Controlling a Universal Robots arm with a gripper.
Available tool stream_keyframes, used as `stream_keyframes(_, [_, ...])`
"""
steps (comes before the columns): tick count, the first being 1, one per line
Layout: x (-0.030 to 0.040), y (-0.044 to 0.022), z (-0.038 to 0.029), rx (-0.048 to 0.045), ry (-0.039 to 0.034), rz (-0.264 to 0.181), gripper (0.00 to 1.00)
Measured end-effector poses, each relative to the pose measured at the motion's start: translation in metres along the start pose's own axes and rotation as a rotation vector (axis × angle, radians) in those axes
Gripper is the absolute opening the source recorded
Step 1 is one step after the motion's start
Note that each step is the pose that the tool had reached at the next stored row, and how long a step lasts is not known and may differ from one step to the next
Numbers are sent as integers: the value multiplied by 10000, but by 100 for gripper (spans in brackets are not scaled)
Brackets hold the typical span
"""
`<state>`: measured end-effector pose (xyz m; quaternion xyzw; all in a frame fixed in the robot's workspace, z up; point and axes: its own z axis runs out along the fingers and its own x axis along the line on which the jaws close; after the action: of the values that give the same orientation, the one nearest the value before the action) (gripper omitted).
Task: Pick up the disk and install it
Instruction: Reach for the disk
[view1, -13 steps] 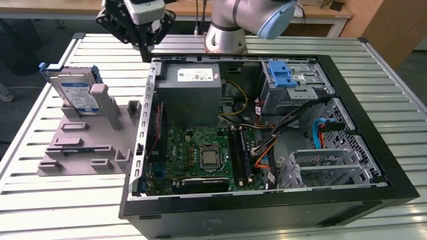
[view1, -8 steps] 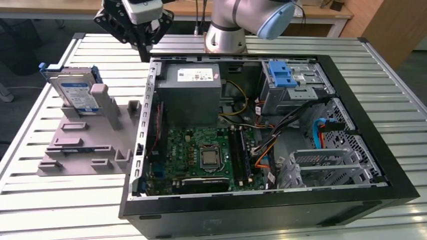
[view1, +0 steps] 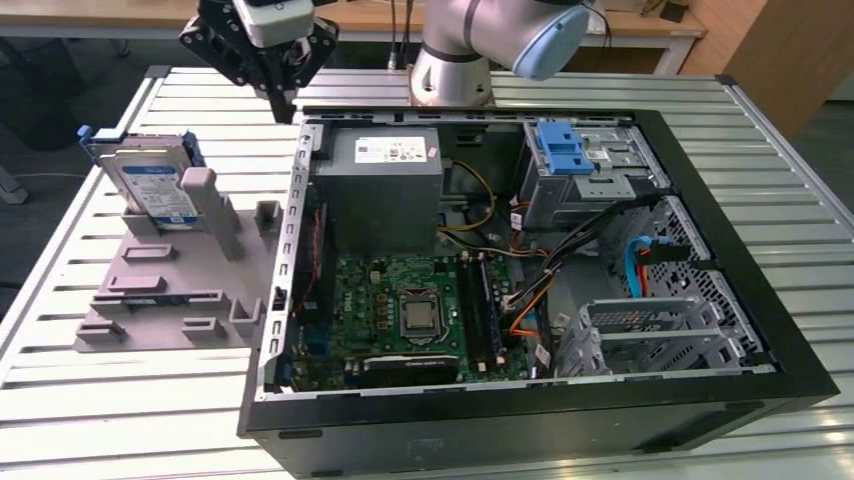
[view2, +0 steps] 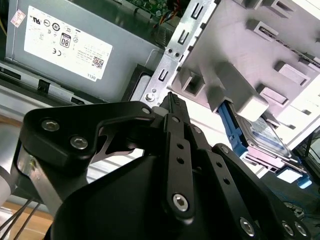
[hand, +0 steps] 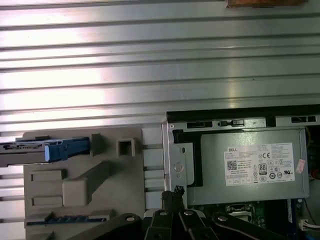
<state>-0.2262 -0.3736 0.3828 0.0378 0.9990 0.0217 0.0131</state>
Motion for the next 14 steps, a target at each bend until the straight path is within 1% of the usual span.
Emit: stream_keyframes(14, [102,35,11,0,1,1,11])
